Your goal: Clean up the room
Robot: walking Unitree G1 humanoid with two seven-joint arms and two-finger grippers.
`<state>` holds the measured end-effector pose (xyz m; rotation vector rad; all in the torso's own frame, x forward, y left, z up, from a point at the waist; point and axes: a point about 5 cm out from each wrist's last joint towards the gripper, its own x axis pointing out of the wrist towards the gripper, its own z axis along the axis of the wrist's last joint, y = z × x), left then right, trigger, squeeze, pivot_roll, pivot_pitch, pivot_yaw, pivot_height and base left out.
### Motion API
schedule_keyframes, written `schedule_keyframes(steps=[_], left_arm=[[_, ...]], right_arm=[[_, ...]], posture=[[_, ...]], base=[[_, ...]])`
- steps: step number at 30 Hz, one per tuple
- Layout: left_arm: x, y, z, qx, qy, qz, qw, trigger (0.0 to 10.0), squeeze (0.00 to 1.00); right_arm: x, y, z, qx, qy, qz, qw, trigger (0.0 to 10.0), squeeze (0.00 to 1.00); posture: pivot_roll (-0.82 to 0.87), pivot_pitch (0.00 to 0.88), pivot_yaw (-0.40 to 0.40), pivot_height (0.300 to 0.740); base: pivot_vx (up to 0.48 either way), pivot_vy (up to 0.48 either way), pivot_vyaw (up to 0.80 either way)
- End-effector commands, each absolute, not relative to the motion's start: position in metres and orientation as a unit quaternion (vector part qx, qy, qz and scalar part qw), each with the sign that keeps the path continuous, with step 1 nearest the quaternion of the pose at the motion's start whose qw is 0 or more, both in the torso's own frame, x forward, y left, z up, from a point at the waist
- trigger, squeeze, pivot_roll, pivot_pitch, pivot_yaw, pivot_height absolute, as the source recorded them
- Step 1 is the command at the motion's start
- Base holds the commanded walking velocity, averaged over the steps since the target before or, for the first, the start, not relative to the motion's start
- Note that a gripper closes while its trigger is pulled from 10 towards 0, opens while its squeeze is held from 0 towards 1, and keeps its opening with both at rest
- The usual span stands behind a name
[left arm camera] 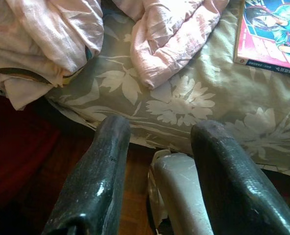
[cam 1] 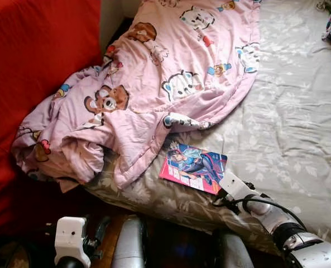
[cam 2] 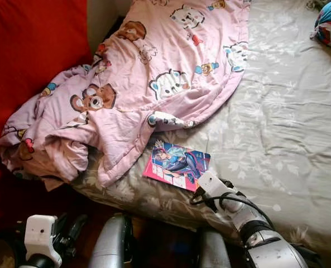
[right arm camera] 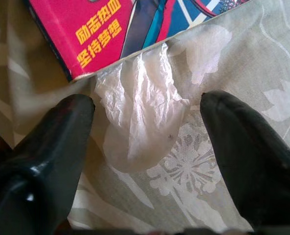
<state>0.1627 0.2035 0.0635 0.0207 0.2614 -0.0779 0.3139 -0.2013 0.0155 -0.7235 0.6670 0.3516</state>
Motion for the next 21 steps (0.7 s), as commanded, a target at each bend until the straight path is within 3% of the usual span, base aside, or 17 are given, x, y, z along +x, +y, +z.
schedule_keyframes(steps=[1,4,5,6,7,8,21], left_arm=[[0.156,0.204,0.059,0.005,0.149,-0.035,0.988,10.0,0.0],[0.154,0.203,0.059,0.003,0.152,-0.033,0.988,10.0,0.0],[0.154,0.203,0.059,0.003,0.152,-0.032,0.988,10.0,0.0],[0.154,0.203,0.058,0.003,0.153,-0.032,0.988,10.0,0.0],[0.154,0.203,0.058,0.003,0.153,-0.032,0.988,10.0,0.0],[0.154,0.203,0.058,0.003,0.153,-0.032,0.988,10.0,0.0],[0.156,0.202,0.06,0.005,0.151,-0.034,0.988,10.0,0.0]], right_arm=[[0.308,-0.203,0.009,-0.351,0.33,0.171,0.859,0.0,0.0],[0.308,-0.204,0.009,-0.359,0.335,0.168,0.855,0.0,0.0],[0.308,-0.205,0.009,-0.362,0.336,0.168,0.853,1.3,0.0],[0.307,-0.205,0.008,-0.363,0.337,0.167,0.852,3.9,0.0],[0.307,-0.206,0.008,-0.364,0.338,0.167,0.852,3.9,0.0],[0.306,-0.206,0.007,-0.365,0.34,0.166,0.851,10.0,0.0],[0.303,-0.197,0.004,-0.381,0.322,0.195,0.844,10.0,0.0]], posture=[[0.19,0.314,0.067,0.63],[0.19,0.311,0.065,0.63],[0.19,0.311,0.065,0.63],[0.19,0.311,0.065,0.63],[0.19,0.311,0.065,0.63],[0.19,0.308,0.064,0.63],[0.2,0.302,0.071,0.63]], base=[[0.0,0.0,0.0],[0.0,0.0,0.0],[0.0,0.0,0.0],[0.0,0.0,0.0],[0.0,0.0,0.0],[0.0,0.0,0.0],[0.0,0.0,0.0]])
